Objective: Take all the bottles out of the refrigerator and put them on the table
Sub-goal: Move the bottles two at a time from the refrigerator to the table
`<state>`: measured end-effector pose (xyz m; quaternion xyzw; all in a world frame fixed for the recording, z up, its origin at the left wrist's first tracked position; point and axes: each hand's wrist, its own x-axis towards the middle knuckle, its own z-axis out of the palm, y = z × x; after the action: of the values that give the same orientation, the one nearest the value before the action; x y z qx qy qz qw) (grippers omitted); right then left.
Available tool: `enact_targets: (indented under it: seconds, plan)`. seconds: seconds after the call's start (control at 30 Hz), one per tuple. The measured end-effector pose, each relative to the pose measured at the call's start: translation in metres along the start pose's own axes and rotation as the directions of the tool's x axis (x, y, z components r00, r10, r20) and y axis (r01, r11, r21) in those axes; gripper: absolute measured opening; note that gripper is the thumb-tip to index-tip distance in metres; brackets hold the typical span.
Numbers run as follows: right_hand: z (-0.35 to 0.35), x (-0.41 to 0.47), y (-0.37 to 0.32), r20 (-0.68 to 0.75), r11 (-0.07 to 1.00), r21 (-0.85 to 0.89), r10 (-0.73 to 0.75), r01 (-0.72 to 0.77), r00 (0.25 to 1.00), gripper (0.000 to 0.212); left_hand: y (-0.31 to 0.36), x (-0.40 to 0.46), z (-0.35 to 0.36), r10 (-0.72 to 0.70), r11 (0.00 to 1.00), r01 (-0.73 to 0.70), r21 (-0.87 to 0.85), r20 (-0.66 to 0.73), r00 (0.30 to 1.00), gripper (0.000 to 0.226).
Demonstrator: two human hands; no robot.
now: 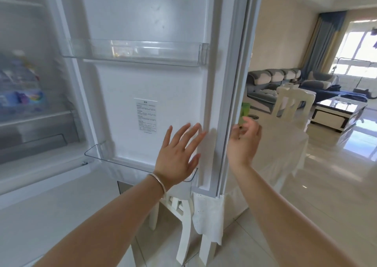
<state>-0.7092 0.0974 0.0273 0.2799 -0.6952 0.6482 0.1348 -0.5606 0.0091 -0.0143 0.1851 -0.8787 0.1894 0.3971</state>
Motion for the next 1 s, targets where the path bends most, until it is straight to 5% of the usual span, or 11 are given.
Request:
enact_targets:
  seconds: [0.17, 0.3, 0.5, 0.67, 1.0]
  plan:
    - [0.007, -0.025, -0.032, 0.009, 0.893, 0.053, -0.449, 0.448, 0.894, 0.02, -0.004, -0.007, -0.024, -0.145, 0.988, 0.14, -0.062, -0.095, 0.985, 0.047]
    - [0.027, -0.053, -0.056, 0.065, 0.779, 0.22, -0.613, 0.588, 0.788, 0.016, -0.026, -0.023, -0.052, -0.274, 0.962, 0.271, -0.043, -0.152, 0.95, 0.038]
    - [0.084, -0.116, -0.086, 0.208, 0.708, 0.387, -0.692, 0.591, 0.692, 0.017, -0.074, -0.074, -0.107, -0.507, 0.857, 0.513, 0.043, -0.097, 0.856, 0.036]
    - [0.146, -0.18, -0.115, 0.372, 0.744, 0.484, -0.652, 0.461, 0.661, 0.025, -0.124, -0.125, -0.143, -0.628, 0.756, 0.629, 0.183, -0.071, 0.775, 0.036]
    - [0.297, -0.277, -0.19, 0.54, 0.792, 0.54, -0.585, 0.284, 0.604, 0.036, -0.295, -0.212, -0.186, -0.792, 0.564, 0.8, 0.203, -0.142, 0.594, 0.045]
